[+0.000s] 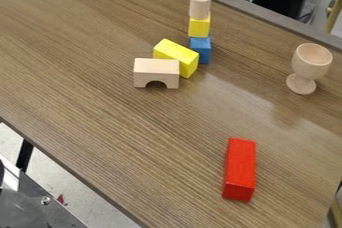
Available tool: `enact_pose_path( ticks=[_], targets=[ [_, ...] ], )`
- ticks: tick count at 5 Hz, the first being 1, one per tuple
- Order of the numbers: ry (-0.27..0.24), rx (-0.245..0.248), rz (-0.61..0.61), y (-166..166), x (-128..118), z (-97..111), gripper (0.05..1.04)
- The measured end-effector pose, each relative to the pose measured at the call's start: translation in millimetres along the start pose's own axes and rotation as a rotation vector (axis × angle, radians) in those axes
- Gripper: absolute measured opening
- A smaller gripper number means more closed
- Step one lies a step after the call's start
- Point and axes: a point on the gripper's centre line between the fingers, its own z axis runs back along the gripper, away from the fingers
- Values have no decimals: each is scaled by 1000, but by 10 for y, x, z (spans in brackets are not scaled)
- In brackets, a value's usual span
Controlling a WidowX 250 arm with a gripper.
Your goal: Put red cuboid on top of white cylinder
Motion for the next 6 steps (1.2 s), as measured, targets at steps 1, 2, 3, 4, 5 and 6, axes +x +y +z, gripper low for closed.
enact_pose_path(
  ticks=[1,2,3,4,5,6],
  targets=[
    [33,29,-4,20,-42,-152,1001],
    [49,69,7,163,-273,-211,1001],
    [32,36,-10,239,-525,-61,1001],
    [50,5,-18,326,-782,-3,1001],
    [88,-33,-79,333,-1141,19,1001],
    [144,-70,-249,333,-1507,-43,1001]
  ],
)
